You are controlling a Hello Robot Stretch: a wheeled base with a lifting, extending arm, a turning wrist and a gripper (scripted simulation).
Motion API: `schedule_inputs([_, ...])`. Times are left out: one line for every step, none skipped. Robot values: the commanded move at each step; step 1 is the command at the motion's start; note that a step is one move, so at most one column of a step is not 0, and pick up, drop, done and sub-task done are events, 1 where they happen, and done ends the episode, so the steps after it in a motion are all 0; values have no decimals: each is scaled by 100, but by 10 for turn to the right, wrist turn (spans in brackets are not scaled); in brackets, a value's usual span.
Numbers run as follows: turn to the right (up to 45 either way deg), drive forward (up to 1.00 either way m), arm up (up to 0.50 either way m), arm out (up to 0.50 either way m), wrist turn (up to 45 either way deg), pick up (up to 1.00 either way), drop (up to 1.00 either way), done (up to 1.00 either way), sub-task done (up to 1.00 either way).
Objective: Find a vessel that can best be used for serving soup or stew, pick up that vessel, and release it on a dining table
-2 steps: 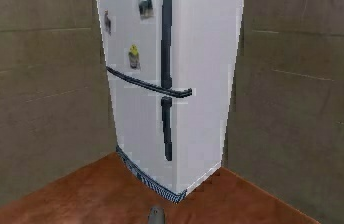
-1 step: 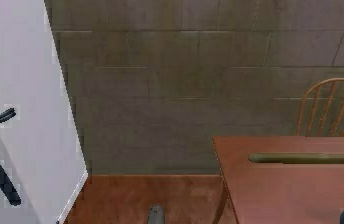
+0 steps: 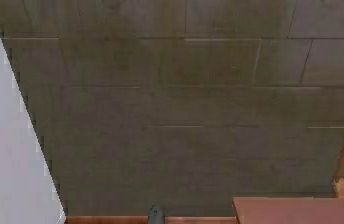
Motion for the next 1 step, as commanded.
schedule_inputs([450, 0, 0, 0, 0, 0, 0, 0, 0])
